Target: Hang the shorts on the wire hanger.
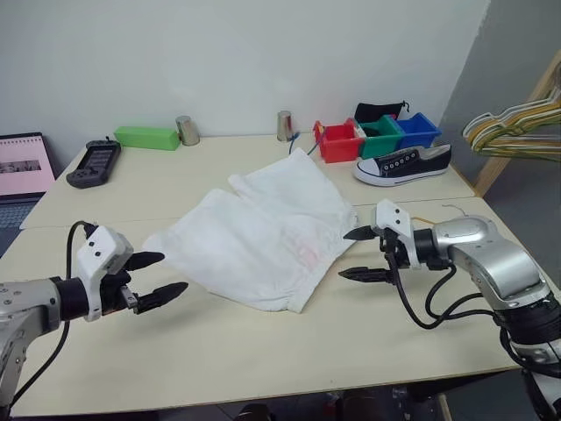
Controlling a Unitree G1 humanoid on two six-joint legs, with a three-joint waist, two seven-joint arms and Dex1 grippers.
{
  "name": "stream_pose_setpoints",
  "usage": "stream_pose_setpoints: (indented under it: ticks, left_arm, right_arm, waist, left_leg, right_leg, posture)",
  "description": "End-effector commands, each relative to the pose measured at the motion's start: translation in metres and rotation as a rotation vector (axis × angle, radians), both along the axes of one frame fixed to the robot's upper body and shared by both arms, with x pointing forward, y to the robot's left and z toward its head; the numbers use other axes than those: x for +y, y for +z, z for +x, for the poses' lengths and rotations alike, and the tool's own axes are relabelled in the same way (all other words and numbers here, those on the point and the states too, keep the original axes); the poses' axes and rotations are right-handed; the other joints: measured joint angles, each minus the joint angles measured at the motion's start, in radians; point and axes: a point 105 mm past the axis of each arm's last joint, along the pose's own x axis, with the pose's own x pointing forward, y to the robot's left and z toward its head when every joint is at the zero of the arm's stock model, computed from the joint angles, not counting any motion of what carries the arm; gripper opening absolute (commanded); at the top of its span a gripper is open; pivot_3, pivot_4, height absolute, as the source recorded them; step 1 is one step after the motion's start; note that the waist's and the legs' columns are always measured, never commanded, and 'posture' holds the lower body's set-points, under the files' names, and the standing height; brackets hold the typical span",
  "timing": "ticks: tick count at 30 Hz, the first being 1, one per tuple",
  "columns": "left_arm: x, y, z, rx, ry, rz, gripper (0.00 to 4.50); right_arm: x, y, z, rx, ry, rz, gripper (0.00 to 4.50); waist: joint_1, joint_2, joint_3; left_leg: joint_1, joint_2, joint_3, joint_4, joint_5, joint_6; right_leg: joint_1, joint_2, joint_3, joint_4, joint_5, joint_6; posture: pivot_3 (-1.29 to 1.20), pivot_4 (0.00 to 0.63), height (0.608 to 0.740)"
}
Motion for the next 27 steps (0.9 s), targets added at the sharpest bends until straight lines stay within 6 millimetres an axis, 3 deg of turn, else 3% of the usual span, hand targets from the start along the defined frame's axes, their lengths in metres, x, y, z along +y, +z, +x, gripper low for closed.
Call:
stream_pose_setpoints:
  ticks: [1, 10, 15, 20, 27]
  left_arm:
    - [0.001, 0.015, 0.003, -0.074, 0.012, 0.011, 4.47]
    - [0.0, 0.016, 0.006, -0.079, 0.018, 0.009, 4.47]
    - [-0.013, 0.016, 0.003, -0.077, -0.026, -0.019, 4.47]
    - [-0.038, 0.01, -0.015, -0.013, -0.137, -0.046, 4.47]
    - [-0.066, 0.003, -0.045, 0.076, -0.249, -0.088, 4.47]
  right_arm:
    - [0.007, 0.015, 0.002, -0.059, 0.024, 0.024, 4.5]
    - [0.013, 0.015, -0.006, -0.056, 0.072, 0.024, 4.5]
    - [0.021, 0.011, -0.017, -0.063, 0.137, 0.003, 4.5]
    - [0.027, -0.01, -0.021, -0.182, 0.247, -0.123, 4.5]
    - [0.041, -0.021, -0.003, -0.302, 0.26, -0.17, 4.5]
  waist:
    - [0.0, 0.0, 0.0]
    - [0.0, 0.0, 0.0]
    - [0.0, 0.0, 0.0]
    - [0.0, -0.002, -0.001]
    - [-0.001, -0.002, -0.001]
  left_leg:
    - [0.0, 0.0, 0.0, 0.0, 0.0, 0.0]
    - [0.0, 0.0, 0.0, 0.0, 0.0, 0.0]
    - [0.0, 0.0, 0.0, 0.0, 0.0, 0.0]
    - [0.0, 0.0, 0.0, 0.0, 0.0, 0.0]
    - [0.001, 0.0, 0.001, 0.0, 0.0, 0.0]
  right_leg:
    - [0.0, 0.0, 0.0, 0.0, 0.0, 0.0]
    - [0.0, 0.0, 0.0, 0.0, 0.0, 0.0]
    - [0.0, 0.0, 0.0, 0.0, 0.0, 0.0]
    - [0.0, 0.0, 0.0, -0.001, 0.0, 0.0]
    - [0.001, 0.001, 0.0, 0.0, 0.0, 0.0]
  posture:
    - [-0.05, 0.03, 0.74]
    - [-0.05, 0.029, 0.74]
    - [-0.05, 0.03, 0.74]
    - [-0.05, 0.028, 0.74]
    - [-0.02, 0.026, 0.74]
